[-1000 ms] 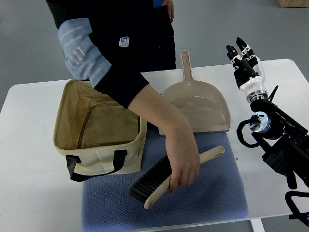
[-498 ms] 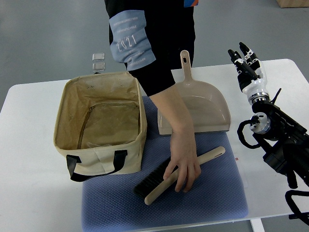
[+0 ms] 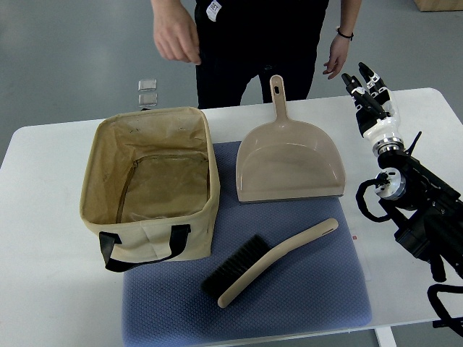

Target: Put pink broom in yellow bag with right hand

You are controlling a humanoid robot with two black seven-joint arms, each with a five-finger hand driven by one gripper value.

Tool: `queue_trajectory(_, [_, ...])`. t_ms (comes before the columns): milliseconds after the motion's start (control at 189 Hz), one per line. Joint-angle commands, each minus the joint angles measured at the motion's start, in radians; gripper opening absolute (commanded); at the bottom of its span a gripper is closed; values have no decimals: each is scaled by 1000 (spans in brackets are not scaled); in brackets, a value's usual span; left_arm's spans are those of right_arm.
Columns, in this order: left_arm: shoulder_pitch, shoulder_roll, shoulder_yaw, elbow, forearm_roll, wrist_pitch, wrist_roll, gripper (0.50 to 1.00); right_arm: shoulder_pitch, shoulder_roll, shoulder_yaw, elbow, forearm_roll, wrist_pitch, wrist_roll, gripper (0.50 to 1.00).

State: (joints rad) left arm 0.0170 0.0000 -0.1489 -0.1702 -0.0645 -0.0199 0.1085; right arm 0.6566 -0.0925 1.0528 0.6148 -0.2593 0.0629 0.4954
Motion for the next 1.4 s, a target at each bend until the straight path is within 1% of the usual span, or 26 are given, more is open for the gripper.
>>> queue_trajectory(0, [0, 0, 0, 0, 0, 0, -1, 1000, 0, -1, 1, 0, 0, 0, 0, 930])
queue_trajectory(1244, [0, 0, 0, 0, 0, 1, -1, 1000, 3, -3, 0, 2, -11, 0, 0, 930])
queue_trajectory(1334, [0, 0, 0, 0, 0, 1, 0, 1000, 3, -3, 0, 2, -11, 5, 0, 930])
queue_trajectory(1392, [0, 0, 0, 0, 0, 1, 0, 1000, 3, -4, -2, 5, -12, 26, -1, 930])
